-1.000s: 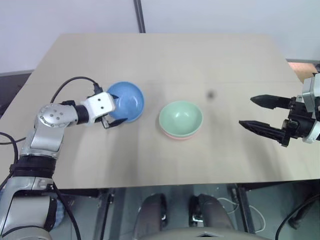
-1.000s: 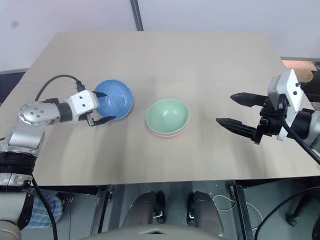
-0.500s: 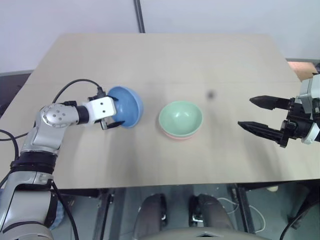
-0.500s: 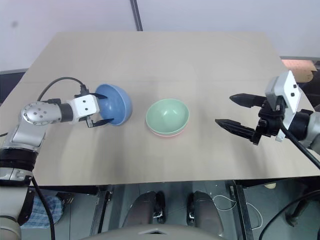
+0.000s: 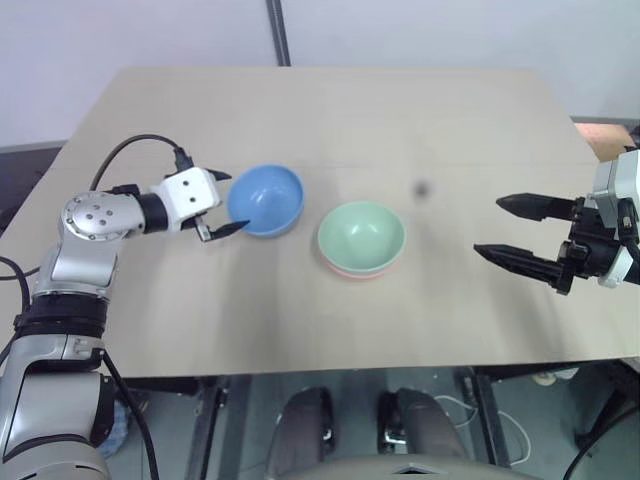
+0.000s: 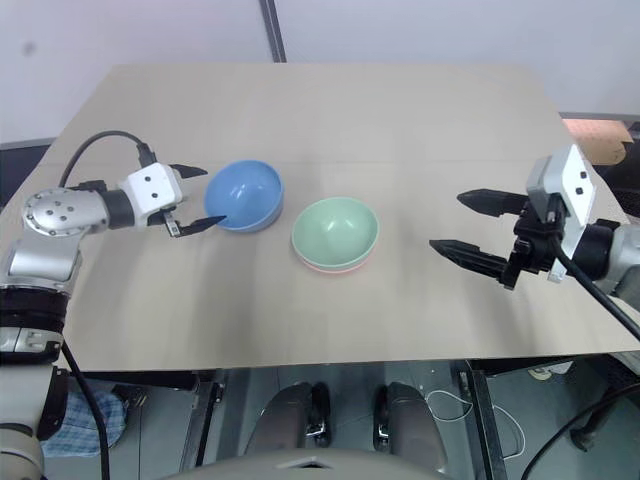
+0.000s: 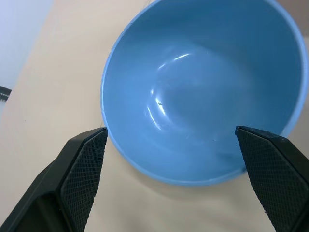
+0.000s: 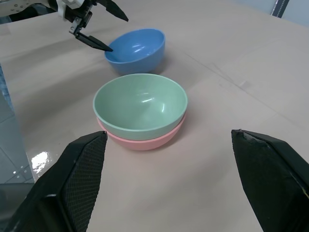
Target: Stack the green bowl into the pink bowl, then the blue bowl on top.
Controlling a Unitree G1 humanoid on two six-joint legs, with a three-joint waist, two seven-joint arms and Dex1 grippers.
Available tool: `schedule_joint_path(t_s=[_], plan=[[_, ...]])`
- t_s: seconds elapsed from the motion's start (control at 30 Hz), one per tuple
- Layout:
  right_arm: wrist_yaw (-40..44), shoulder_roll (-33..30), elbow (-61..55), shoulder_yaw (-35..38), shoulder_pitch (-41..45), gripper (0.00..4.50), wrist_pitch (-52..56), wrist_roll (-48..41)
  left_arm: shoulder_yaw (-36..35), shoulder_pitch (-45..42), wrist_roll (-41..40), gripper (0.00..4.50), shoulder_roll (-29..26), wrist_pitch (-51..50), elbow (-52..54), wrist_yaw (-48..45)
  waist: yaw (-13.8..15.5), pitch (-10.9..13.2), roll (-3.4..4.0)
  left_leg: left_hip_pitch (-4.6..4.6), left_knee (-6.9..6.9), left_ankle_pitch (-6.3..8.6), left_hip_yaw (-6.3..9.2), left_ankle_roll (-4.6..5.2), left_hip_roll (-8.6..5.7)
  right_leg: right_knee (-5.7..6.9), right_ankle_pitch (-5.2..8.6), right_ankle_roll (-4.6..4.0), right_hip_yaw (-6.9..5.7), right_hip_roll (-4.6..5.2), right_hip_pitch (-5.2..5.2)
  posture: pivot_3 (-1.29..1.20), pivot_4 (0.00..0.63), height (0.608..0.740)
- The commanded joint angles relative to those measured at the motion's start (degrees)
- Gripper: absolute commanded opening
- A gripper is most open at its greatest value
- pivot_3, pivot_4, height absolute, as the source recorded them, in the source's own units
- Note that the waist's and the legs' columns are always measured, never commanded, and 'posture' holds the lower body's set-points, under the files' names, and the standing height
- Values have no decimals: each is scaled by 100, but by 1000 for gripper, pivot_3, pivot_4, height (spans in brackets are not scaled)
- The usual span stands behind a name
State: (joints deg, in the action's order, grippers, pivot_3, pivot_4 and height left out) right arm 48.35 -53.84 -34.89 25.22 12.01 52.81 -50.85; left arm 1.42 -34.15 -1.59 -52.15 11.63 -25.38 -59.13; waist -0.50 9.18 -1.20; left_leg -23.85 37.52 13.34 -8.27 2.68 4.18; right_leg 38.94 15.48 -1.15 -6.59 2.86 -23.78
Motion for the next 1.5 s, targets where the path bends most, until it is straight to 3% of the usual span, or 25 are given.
schedule_joint_path(t_s=[0.03, 0.57, 0.97, 1.4, 1.5], plan=[[16, -97, -19, 68, -30, 4462, -176, -21, -255, -98, -260, 4500, 5, 4, 233, -33, 0, 0, 0, 0, 0, 0, 0, 0, 0, 0, 0, 0, 0, 0, 0, 0, 150, 740], [4, -144, 73, 149, -201, 4462, -296, -77, -283, 385, -873, 4500, 95, -128, 891, -624, -5, 0, 0, 2, 8, -1, 0, -1, 1, 4, -1, -1, 1, -2, 3, 0, 150, 740], [-17, -178, 43, 147, -235, 4462, -349, -48, 94, 28, 463, 4500, -6, 507, -109, 1, 15, -1, 0, 2, 21, 0, 3, 1, 4, 7, 0, 1, -1, -7, 8, 0, 150, 740], [-89, -192, 1, 124, -169, 4462, -351, -64, 799, -939, 1140, 4500, 518, 1574, -1444, 164, 59, -1, -2, -1, 30, 1, 3, 3, 4, 9, -3, -4, 0, -9, 8, 0, 150, 740], [-112, -199, -13, 166, -186, 4500, -344, -79, 882, -1089, 1179, 3729, 565, 1762, -1652, 111, 62, -1, -1, -1, 31, 1, 3, 3, 4, 9, -5, -7, -1, -9, 8, 0, 150, 740]])
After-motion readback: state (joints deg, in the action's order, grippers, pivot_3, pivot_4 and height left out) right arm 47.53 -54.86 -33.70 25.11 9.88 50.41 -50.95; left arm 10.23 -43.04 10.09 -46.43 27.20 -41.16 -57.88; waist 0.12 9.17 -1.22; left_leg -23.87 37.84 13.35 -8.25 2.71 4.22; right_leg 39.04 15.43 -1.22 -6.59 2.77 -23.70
